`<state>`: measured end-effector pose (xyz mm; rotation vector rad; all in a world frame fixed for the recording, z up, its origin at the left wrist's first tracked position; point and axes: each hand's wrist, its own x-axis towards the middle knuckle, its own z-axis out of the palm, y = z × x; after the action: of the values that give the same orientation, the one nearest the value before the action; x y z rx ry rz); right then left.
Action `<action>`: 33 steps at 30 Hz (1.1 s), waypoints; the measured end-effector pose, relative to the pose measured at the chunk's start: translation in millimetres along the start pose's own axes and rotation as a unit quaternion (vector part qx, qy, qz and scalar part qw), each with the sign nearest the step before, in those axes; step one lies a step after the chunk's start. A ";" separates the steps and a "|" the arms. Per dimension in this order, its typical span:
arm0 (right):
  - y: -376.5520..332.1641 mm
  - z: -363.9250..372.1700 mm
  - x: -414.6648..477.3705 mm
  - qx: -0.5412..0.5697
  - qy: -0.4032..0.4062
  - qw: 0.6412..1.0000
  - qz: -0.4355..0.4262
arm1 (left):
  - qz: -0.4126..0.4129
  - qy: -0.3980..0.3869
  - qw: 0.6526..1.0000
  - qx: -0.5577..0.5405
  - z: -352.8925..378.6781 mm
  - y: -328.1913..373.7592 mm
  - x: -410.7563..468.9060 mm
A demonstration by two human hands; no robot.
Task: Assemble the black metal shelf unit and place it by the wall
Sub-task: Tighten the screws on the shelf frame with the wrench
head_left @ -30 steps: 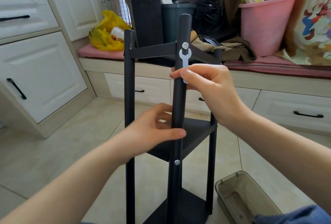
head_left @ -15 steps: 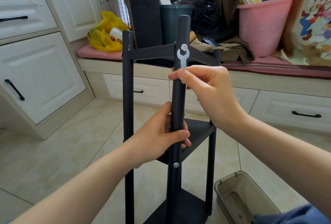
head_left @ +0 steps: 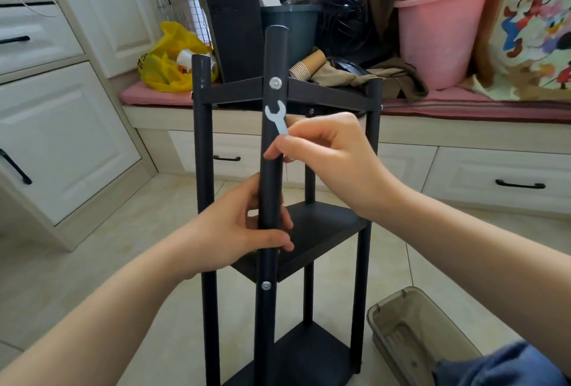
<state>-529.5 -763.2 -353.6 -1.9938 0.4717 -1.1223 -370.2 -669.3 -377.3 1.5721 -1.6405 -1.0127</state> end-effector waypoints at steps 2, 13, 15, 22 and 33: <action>0.6 -3.3 2.0 0.015 -0.005 1.000 0.014 | 0.000 0.004 1.000 0.010 -1.0 -2.4 -1.2; 15.2 -7.0 9.1 0.007 -0.009 0.989 0.146 | -0.016 0.015 0.999 0.024 -14.2 -7.5 -4.4; 16.4 -3.5 12.1 -0.001 -0.013 0.986 0.165 | -0.014 0.010 0.999 0.029 -15.4 -7.5 -4.5; 14.8 9.2 24.0 0.019 0.015 0.984 0.179 | -0.003 -0.002 0.999 0.043 -17.8 -8.3 -7.4; 13.3 26.3 31.9 0.051 0.038 0.986 0.151 | -0.040 0.075 0.996 0.035 -18.1 -9.0 -8.1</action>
<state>-489.5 -780.0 -354.5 -1.7261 0.7146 -1.0130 -349.4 -662.9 -375.7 1.7284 -1.5365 -0.8636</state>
